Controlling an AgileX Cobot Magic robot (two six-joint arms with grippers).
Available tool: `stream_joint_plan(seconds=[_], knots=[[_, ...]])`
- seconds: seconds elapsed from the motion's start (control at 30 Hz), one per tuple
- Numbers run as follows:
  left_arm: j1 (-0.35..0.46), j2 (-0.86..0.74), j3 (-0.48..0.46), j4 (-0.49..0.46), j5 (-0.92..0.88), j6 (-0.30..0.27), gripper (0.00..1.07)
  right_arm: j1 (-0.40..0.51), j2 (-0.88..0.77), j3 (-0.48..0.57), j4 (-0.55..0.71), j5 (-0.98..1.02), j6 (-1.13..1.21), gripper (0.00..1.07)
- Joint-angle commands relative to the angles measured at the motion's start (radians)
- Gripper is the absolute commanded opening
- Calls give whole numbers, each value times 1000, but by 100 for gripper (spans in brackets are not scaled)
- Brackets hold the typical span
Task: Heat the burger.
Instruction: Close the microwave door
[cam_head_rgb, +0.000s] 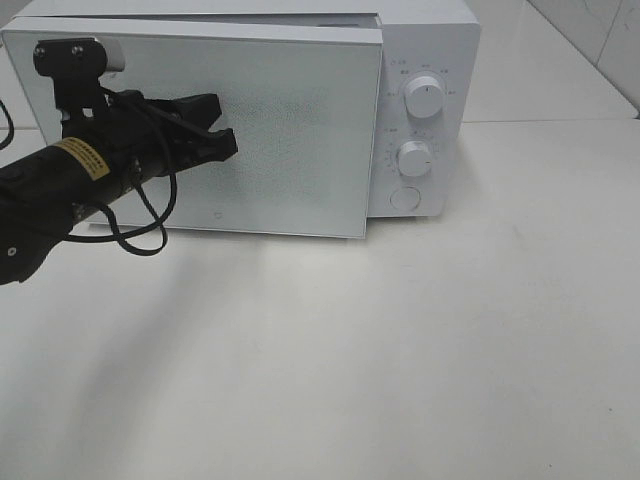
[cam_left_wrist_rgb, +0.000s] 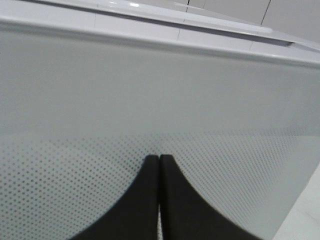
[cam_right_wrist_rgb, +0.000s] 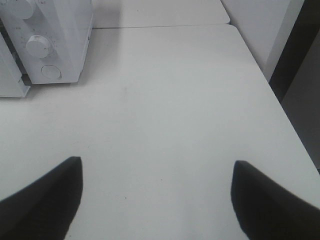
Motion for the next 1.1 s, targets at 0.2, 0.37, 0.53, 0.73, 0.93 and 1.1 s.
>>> stream_joint_plan(seconds=[0.2, 0.37, 0.53, 0.73, 0.93, 1.1], knots=[[-7, 26, -101, -12, 40, 3, 0, -8, -25, 4, 3, -2, 9, 76], [-19, 53, -136, -19, 57, -5, 0, -8, -25, 4, 3, -2, 9, 76], [-55, 91, -191, -39, 66, 19, 0, -8, -25, 4, 3, -2, 9, 76], [-83, 138, -280, -99, 91, 57, 0, -8, -25, 4, 3, -2, 9, 76], [-83, 163, -327, -159, 139, 76, 0, -8, -25, 4, 3, -2, 9, 76], [-83, 164, -328, -161, 137, 82, 0, -8, -25, 4, 3, -2, 9, 76]])
